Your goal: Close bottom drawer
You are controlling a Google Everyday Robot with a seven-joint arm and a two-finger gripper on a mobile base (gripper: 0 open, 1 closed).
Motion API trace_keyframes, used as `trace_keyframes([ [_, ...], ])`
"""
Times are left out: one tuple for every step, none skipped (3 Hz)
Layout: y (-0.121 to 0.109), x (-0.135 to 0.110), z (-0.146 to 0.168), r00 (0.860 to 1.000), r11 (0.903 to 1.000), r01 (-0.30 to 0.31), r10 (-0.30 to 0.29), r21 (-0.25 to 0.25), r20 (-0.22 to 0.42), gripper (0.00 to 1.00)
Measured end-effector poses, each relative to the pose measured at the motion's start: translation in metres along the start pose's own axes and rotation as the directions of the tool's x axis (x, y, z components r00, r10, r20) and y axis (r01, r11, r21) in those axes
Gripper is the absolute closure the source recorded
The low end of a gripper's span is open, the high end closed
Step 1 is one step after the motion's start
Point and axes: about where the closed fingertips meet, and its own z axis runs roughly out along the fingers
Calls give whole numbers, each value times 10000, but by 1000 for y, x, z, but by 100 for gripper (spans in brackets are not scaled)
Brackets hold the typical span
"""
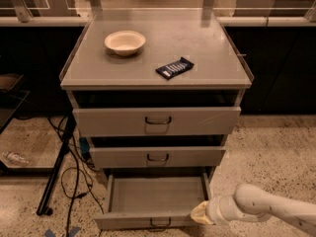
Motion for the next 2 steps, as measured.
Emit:
trace_keyframes([
  [5,24,47,9997,9998,-189,188,-82,-156,100],
  [3,54,93,9984,9989,-473,471,-72,-301,100],
])
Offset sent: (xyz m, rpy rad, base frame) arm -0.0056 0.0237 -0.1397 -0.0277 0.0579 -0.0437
